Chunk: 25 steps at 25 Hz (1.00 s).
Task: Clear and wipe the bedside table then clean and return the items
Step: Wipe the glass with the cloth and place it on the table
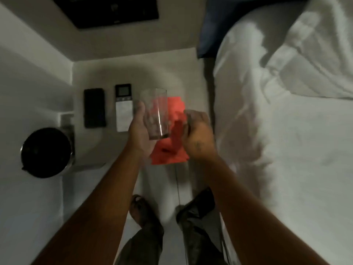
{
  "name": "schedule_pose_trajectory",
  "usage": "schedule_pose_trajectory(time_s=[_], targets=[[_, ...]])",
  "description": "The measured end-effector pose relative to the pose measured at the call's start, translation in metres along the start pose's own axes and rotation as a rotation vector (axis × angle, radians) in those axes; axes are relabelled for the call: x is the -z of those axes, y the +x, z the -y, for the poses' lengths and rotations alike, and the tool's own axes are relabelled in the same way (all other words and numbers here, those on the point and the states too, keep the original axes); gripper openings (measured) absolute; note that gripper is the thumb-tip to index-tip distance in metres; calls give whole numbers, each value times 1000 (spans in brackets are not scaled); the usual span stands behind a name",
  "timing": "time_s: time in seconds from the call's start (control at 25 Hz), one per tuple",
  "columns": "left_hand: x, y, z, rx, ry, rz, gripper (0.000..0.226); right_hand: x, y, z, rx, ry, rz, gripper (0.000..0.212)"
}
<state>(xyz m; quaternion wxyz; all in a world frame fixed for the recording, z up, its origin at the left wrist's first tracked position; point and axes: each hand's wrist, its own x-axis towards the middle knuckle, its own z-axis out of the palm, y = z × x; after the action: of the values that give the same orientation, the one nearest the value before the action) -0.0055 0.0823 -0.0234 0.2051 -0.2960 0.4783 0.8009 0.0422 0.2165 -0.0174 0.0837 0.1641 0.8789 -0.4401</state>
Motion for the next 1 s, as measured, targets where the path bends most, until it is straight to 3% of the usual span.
schedule_pose_trajectory(time_s=[0.16, 0.24, 0.32, 0.4, 0.48, 0.56, 0.6, 0.68, 0.8, 0.88, 0.96, 1.0], targets=[[57, 15, -7, 27, 45, -13, 55, -67, 29, -8, -61, -503, 167, 84], [74, 19, -3, -11, 120, -52, 42, -82, 33, -4, -56, -549, 152, 77], [81, 20, 0, -36, 164, -132, 34, -79, 39, 5, -96, -196, 88, 51], [80, 21, -2, -30, 184, -203, 40, -63, 38, 21, -215, 390, 7, 29], [72, 20, -3, -14, 234, -207, 53, -54, 20, 43, -184, 635, 98, 26], [56, 15, 1, -44, 275, -146, 52, -63, 2, 59, -96, 512, 229, 53], [48, 13, 3, -72, 294, -120, 52, -67, -3, 64, -91, 477, 209, 61], [41, 14, -2, -76, 387, -55, 59, -69, -1, 66, -137, 578, 86, 57], [35, 19, -20, 152, 478, 226, 96, -52, 13, 54, -292, 744, 49, 52], [21, 17, -24, 178, 545, 157, 92, -49, 11, 41, -275, 723, 54, 50], [6, 14, -20, 29, 603, -78, 60, -51, 10, 37, -272, 698, 38, 45], [1, 14, -20, 39, 587, -136, 53, -49, 13, 36, -297, 693, 29, 42]])
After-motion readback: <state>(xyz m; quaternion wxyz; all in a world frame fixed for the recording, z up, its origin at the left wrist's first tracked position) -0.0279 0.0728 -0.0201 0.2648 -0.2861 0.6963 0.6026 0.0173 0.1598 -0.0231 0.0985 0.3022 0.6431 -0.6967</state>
